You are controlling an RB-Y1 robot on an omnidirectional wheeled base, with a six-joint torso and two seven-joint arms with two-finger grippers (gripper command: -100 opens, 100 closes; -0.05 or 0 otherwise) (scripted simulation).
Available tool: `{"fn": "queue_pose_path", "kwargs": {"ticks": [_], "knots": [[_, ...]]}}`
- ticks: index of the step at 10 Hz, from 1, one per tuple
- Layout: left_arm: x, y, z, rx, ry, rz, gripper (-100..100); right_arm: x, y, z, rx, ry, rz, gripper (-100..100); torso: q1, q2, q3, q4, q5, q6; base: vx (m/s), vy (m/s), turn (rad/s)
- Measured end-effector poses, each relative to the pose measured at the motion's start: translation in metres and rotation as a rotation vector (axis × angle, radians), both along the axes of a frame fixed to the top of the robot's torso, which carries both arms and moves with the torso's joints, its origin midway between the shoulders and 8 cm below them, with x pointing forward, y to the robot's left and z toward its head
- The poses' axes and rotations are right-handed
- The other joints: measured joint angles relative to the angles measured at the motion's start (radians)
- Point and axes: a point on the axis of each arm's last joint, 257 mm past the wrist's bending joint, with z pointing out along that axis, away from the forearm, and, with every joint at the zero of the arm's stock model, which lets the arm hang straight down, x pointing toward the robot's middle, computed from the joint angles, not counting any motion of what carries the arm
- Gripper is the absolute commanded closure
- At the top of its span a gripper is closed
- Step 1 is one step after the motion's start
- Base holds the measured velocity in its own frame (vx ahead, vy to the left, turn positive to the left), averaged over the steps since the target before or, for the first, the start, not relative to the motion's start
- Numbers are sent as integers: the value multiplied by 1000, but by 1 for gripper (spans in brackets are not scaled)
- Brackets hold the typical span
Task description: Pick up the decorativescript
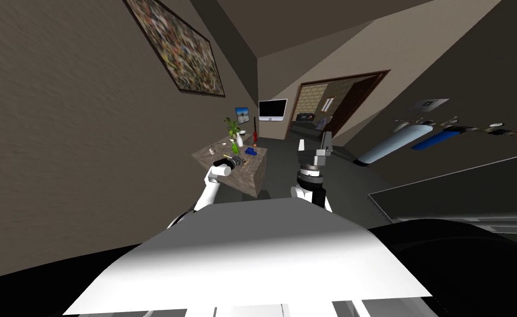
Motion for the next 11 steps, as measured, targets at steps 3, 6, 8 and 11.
{"fn": "queue_pose_path", "kwargs": {"ticks": [3, 6, 8, 11], "knots": [[1, 9, -17, -19, 104, 25, -100, 0, 0, 0, 0, 0, 0, 0, -1, -1, 0, 0, 0, 0, 15, 9, -79], [-4, 16, -35, -31, 199, 51, -100, 0, 0, 0, 0, 0, 0, 0, -1, -1, 0, 0, 0, 0, 20, 6, -83], [-6, 22, -44, -38, 259, 73, -100, 0, 0, 0, 0, 0, 0, 0, -1, -1, 0, 0, 0, 0, 26, 4, -90], [-12, 32, -59, -45, 351, 113, -100, 0, 0, 0, 0, 0, 0, 0, -2, -1, -1, 0, 0, 0, 26, -2, -70]]}}
